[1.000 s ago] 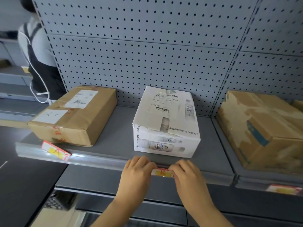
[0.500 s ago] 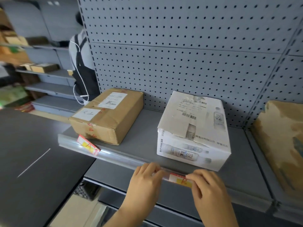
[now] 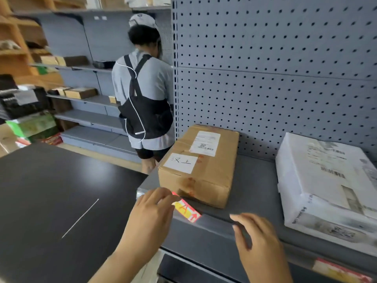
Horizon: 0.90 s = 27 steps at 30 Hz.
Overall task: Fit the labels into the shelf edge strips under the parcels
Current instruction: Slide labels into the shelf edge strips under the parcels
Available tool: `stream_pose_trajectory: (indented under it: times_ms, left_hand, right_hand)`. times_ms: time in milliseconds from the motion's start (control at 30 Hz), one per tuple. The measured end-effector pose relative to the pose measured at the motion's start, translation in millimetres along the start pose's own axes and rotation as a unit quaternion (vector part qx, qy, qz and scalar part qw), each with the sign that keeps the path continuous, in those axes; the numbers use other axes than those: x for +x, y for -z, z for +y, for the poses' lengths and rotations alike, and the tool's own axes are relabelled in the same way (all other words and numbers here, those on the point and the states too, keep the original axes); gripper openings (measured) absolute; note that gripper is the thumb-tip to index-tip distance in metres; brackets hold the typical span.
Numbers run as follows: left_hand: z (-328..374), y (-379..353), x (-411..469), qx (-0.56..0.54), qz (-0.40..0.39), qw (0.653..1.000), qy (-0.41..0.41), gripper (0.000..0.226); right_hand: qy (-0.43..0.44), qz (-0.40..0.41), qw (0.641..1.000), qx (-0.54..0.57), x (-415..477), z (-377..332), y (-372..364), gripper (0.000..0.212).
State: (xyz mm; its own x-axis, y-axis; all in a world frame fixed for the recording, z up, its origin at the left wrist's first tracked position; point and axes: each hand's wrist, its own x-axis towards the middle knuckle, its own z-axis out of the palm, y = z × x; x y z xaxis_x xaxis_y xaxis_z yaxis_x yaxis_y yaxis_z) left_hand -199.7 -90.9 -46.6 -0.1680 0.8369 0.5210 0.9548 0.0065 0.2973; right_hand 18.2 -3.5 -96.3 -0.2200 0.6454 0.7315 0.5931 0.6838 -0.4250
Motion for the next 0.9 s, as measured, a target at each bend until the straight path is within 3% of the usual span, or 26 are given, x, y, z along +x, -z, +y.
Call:
stream_pose_trajectory:
  times_ms: [100,200,333,600,733,900]
  left_hand:
    - [-34.9,9.0,11.3,-0.031,-0.017,0.999,-0.034,0.028]
    - [-52.1,5.2,22.0,-0.047,-0.042,0.995,-0.081,0.026]
    - [-57.4,-5.9,28.1,-0.059,-0.050,0.988,-0.134,0.020]
    - [-64.6,-20.1,38.6,-0.093,-0.076,0.979,-0.166,0.024]
    - [-65.8,-24.8,38.6,-0.115,-0.072,0.977,-0.165,0.026]
    - [-68.3,-33.8,29.3,-0.107,-0.090,0.978,-0.155,0.033]
  right_hand:
    - [-0.009,-0.011,1.000,-0.018,3.6,-29.5,-23.4,0.024]
    - [-0.022,-0.041,0.998,-0.047,1.7,-51.8,-37.4,0.009]
    - [-0.043,-0.093,0.991,-0.081,-0.3,-71.6,-48.2,0.019]
    - [-0.096,-0.144,0.978,-0.113,4.2,-86.2,-62.4,0.021]
    - [-0.095,-0.160,0.976,-0.114,8.8,-82.2,-62.9,0.016]
    - [-0.072,-0.186,0.969,-0.143,17.1,-80.3,-60.7,0.025]
